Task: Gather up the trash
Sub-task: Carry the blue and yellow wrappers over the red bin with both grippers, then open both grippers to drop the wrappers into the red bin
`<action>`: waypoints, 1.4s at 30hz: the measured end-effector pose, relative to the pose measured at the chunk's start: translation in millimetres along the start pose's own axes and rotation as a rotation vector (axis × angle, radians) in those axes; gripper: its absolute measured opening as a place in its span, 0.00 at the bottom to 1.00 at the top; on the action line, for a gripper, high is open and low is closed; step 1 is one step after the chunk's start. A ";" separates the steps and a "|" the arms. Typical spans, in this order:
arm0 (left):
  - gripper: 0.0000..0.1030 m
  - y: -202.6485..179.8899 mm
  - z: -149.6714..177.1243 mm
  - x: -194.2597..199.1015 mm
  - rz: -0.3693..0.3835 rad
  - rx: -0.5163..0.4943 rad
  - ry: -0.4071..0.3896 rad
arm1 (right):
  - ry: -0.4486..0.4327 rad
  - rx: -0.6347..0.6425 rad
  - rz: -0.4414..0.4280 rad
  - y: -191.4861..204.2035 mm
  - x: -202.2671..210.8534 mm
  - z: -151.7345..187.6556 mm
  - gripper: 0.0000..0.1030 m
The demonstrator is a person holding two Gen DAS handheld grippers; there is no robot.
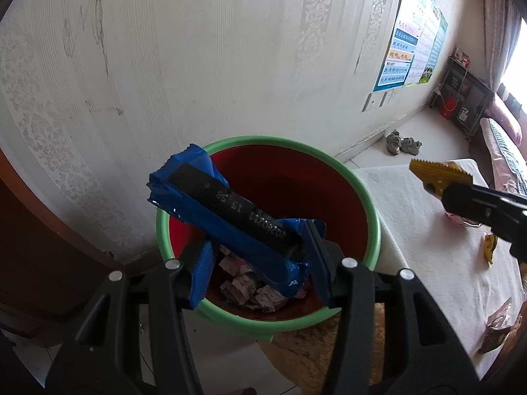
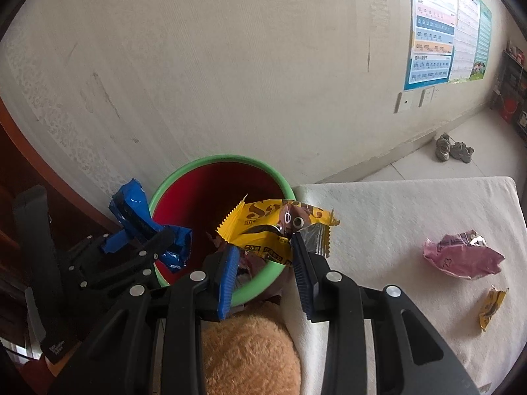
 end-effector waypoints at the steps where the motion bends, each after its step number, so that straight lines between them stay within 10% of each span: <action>1: 0.47 0.0 0.6 -1.2 0.000 0.000 0.003 | 0.000 0.004 -0.002 1.7 -1.2 -0.8 0.31; 33: 0.47 1.0 9.3 -32.6 0.047 -0.013 0.055 | 0.048 -0.057 -0.042 12.1 -53.0 -27.6 0.32; 42: 0.70 -0.9 20.0 -34.9 0.072 -0.017 0.087 | 0.015 -0.053 -0.038 17.3 -49.7 -38.2 0.51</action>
Point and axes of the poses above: each gripper's, at about its wrist camera, not at the fingertips, and x roughly against the way its jaws point, y to its left, z to its underside, the point moved 3 cm from there along -x, roughly the way its jaws point, and after that the axes turned 10 degrees about -y, right-handed, at the moved point
